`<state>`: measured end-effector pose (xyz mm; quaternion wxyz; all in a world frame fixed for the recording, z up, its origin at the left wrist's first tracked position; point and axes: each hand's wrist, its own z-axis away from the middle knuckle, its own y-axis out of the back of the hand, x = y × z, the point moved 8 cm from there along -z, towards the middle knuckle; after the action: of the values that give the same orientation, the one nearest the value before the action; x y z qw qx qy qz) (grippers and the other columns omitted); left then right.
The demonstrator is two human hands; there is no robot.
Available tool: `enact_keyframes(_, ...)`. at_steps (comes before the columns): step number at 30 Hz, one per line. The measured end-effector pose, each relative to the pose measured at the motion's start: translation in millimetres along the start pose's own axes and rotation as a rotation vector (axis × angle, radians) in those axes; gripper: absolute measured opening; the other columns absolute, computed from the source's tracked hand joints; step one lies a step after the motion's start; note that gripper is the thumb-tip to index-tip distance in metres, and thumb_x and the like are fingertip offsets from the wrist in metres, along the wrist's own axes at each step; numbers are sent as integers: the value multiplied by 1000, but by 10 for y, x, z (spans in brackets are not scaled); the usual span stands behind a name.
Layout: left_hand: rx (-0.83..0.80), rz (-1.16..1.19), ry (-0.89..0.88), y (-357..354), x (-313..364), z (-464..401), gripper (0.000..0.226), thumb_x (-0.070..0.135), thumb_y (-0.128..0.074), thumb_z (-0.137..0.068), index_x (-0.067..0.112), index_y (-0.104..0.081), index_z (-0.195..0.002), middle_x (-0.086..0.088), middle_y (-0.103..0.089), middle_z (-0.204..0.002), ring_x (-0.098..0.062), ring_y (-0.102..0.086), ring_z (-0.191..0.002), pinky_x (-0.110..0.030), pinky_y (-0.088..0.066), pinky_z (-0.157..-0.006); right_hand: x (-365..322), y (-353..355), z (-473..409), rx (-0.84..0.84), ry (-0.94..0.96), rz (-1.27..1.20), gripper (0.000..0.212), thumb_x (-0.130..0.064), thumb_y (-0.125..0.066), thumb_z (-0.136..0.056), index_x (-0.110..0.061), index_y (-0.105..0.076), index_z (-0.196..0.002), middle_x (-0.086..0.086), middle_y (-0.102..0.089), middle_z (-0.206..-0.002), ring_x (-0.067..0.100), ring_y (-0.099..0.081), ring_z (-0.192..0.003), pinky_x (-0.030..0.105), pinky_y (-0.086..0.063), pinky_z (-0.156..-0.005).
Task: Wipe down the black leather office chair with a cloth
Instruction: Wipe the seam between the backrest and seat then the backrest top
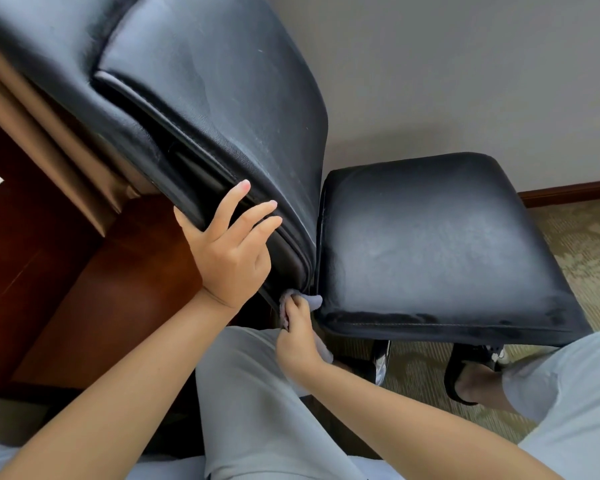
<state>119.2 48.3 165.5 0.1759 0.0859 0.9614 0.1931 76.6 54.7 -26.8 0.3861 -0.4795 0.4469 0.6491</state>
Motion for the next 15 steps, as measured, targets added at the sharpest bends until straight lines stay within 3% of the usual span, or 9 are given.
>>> enact_keyframes(2,16,60,45,69,-68,-43,37,1,-42,-87,18,-74,-79,10,-73,-97,-18,-59,-116,-60,-20,-105,-229,58,53,66,148,17,37,14,-34,-77,3,-45,-111,17,-43,-113,33,-43,-109,41,-40,-97)
enact_keyframes(5,5,146,80,114,-38,-70,35,-2,-42,-84,13,-73,-81,6,-73,-93,-19,-61,-114,-63,-30,-97,-598,140,8,129,376,4,30,9,-36,-72,-4,-50,-96,4,-45,-100,20,-45,-90,35,-45,-81)
enact_keyframes(8,22,254,170,203,-119,-134,34,-3,-42,-82,7,-74,-83,0,-73,-86,-18,-63,-108,-55,-27,-104,-879,204,-58,114,507,37,36,7,-42,-81,-1,-53,-114,6,-48,-117,18,-47,-108,38,-45,-94)
enact_keyframes(10,12,355,244,263,-223,-114,32,-4,-42,-83,3,-73,-89,-6,-72,-94,-20,-64,-103,-63,-34,-98,-984,254,-25,163,607,133,42,4,-45,-87,0,-47,-129,10,-44,-130,21,-42,-122,39,-39,-104)
enact_keyframes(12,-3,446,267,334,-299,-111,31,-6,-41,-86,-1,-70,-96,-11,-69,-100,-23,-63,-100,-59,-45,-87,-1129,348,53,260,741,193,41,-7,-47,-90,-1,-44,-131,10,-41,-131,22,-39,-123,36,-36,-106)
enact_keyframes(15,-9,455,261,427,-372,-131,29,-6,-40,-91,-7,-66,-104,-18,-64,-108,-27,-59,-103,-47,-50,-86,-1386,451,126,253,861,204,48,-23,-53,-87,-3,-40,-129,12,-40,-132,22,-34,-126,32,-28,-111)
